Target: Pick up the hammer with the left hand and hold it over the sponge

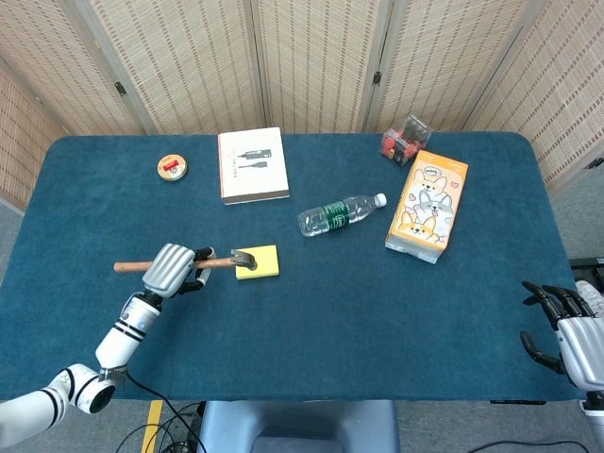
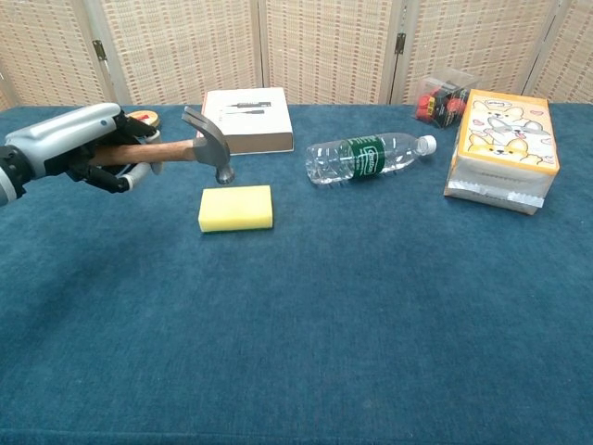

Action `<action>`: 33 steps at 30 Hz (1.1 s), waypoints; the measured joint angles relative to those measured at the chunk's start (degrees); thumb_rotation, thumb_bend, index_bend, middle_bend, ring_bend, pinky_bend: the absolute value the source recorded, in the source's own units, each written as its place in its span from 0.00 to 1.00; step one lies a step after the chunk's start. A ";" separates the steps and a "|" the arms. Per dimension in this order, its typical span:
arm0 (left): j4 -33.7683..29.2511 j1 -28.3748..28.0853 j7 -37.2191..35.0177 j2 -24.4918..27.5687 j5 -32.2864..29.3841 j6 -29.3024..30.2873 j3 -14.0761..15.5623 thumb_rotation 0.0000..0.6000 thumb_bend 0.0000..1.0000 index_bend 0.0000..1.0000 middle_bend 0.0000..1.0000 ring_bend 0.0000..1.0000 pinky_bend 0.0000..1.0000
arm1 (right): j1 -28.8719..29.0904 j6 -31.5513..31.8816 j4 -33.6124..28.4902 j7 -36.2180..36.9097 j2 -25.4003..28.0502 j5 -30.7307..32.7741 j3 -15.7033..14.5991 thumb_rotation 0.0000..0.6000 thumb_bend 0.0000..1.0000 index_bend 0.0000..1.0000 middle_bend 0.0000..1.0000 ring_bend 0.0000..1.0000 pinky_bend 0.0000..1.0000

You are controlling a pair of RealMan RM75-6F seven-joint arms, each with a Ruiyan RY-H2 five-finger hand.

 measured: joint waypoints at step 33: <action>1.64 -2.20 4.39 -2.25 -4.05 -5.31 -0.89 1.00 0.67 0.80 0.93 0.81 0.71 | -0.78 0.31 0.36 0.24 -0.02 0.57 -0.05 1.00 0.30 0.16 0.34 0.18 0.19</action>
